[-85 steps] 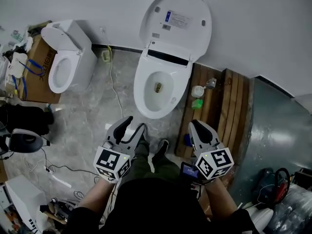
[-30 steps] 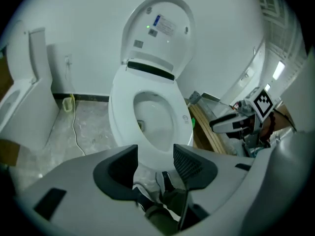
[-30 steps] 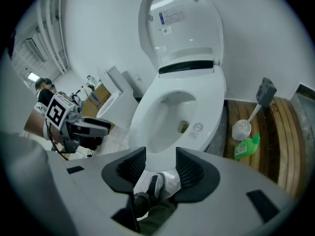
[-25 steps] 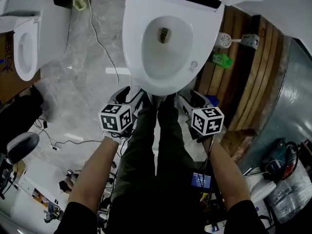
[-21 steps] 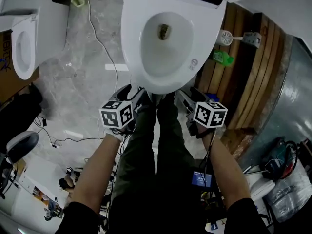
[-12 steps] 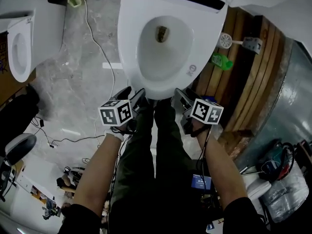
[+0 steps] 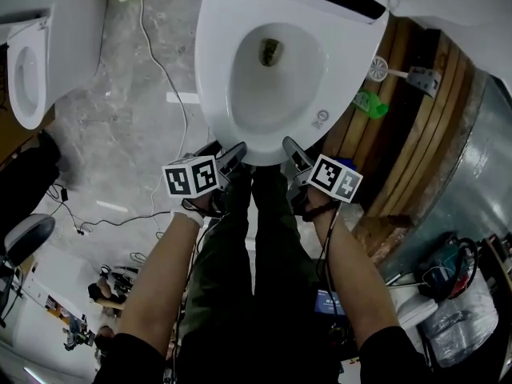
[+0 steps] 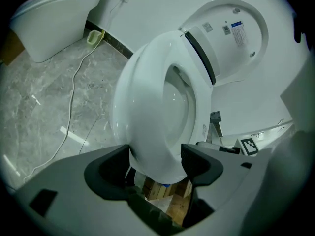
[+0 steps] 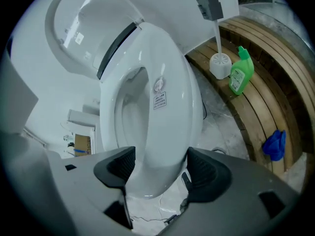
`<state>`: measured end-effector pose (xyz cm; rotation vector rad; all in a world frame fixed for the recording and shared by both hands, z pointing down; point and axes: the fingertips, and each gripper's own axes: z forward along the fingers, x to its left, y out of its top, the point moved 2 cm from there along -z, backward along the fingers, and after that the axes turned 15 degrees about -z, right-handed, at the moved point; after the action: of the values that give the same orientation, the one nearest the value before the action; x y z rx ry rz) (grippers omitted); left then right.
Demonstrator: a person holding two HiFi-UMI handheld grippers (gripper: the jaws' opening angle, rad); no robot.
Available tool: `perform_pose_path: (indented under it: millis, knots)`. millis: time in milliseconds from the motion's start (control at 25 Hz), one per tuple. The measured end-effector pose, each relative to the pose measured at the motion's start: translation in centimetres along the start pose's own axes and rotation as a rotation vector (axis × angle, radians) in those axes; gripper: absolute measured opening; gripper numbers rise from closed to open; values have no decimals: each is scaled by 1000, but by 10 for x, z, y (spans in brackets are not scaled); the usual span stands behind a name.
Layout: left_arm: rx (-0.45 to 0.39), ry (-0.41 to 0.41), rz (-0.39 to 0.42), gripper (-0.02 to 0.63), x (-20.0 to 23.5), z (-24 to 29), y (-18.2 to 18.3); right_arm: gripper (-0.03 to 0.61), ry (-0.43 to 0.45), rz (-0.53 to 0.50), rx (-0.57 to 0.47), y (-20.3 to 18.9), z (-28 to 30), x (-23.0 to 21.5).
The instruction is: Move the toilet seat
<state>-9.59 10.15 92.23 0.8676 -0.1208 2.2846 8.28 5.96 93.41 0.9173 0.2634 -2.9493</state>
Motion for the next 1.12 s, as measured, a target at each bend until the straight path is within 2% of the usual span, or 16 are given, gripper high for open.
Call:
perform_pose_path:
  millis: [120,480,600,760,920,1000,1120]
  knots:
    - [29,-13,20,314,0,-2,0,316,17,63,-14,2,-2,1]
    - [41,-9,45,314,-2,-4,-8,316,27,37,10,2,-9,5]
    - [46,-32,45,314,-2,-6,-9,316,24,32,18,1,-13,9]
    - [58,-77,3,314,-2,1,-11,316,36,5,26,-1,-20,19]
    - [9,-108,-57,314,-10,0,-10,316,67,-2,29,-5,-28,28]
    - [-8,-128,-87,314,-13,-8,-8,316,71,8,28,-6,-31,31]
    - [0,-131,-92,314,-16,-17,-8,314,83,43,22,-8,-37,36]
